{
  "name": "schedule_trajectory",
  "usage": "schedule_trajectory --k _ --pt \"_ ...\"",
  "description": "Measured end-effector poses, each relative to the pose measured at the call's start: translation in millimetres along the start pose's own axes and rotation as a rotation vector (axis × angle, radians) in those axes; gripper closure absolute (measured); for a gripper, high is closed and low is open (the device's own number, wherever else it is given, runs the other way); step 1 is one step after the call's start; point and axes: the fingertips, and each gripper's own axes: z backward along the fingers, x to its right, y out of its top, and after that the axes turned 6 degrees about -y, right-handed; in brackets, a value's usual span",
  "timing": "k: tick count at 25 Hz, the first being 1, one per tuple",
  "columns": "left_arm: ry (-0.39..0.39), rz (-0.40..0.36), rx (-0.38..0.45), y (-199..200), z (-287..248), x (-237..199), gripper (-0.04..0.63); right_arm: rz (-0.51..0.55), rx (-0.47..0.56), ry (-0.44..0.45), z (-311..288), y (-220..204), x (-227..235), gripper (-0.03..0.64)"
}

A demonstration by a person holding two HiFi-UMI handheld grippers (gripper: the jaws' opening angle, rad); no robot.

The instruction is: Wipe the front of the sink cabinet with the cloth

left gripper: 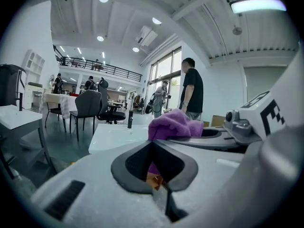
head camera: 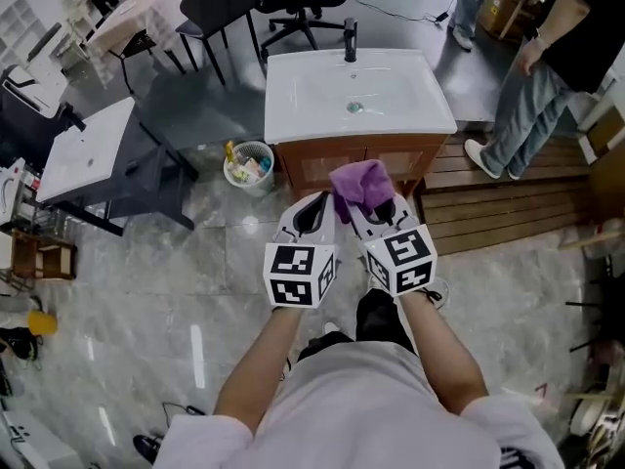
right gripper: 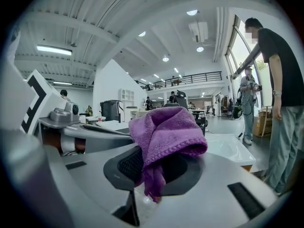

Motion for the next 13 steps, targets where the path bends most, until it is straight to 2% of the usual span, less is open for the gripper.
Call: schedule_trajectory --k 13 --pt "-0.042 -0.015 0.019 8.4 14.2 22.4 0.591 0.009 0.009 -0.021 20.8 9.0 -8.6 0.549"
